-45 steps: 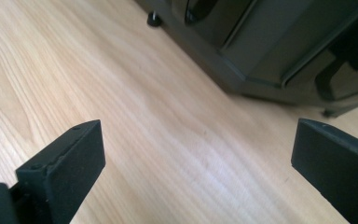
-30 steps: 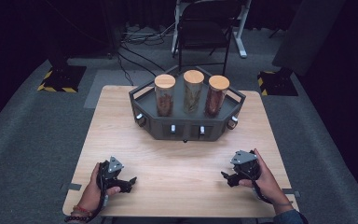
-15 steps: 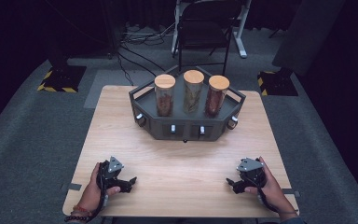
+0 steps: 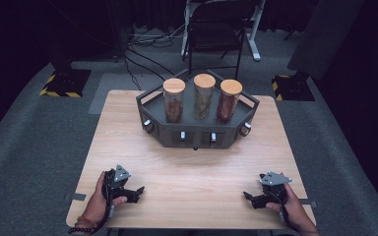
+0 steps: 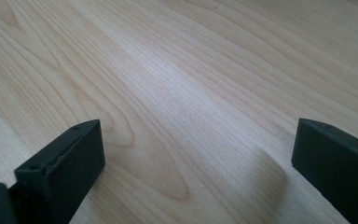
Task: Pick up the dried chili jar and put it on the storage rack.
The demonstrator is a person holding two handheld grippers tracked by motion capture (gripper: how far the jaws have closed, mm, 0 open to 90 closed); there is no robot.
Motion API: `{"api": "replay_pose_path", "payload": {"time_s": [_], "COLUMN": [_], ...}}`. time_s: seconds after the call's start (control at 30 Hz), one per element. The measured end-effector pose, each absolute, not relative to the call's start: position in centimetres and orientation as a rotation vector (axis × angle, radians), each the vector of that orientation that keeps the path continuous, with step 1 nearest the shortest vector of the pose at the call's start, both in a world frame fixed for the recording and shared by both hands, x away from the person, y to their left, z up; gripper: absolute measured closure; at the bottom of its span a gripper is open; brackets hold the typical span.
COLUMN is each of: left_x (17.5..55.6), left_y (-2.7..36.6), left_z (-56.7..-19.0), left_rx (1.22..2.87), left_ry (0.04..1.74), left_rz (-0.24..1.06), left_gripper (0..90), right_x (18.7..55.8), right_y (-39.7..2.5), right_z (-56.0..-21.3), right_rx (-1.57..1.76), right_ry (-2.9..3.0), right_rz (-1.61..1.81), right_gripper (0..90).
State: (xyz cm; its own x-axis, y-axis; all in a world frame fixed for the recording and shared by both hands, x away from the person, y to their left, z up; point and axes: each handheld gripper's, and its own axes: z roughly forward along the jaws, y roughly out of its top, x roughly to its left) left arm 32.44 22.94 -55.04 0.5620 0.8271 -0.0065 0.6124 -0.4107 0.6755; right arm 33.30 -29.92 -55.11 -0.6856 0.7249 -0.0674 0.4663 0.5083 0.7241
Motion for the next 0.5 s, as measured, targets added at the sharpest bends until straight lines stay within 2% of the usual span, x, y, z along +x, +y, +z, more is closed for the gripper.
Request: {"api": "replay_pose_path", "payload": {"time_s": [0.5], "left_x": [32.44], "left_y": [22.94], "left_z": [-55.04], "left_rx": [2.162], "left_ry": [1.148], "left_rz": [0.439], "left_gripper": [0.4], "right_x": [33.51], "right_y": [-30.90], "right_z": [-55.26], "right_rx": [1.028], "right_ry": [2.446], "right_rz": [1.013], "right_gripper": [0.0]}}
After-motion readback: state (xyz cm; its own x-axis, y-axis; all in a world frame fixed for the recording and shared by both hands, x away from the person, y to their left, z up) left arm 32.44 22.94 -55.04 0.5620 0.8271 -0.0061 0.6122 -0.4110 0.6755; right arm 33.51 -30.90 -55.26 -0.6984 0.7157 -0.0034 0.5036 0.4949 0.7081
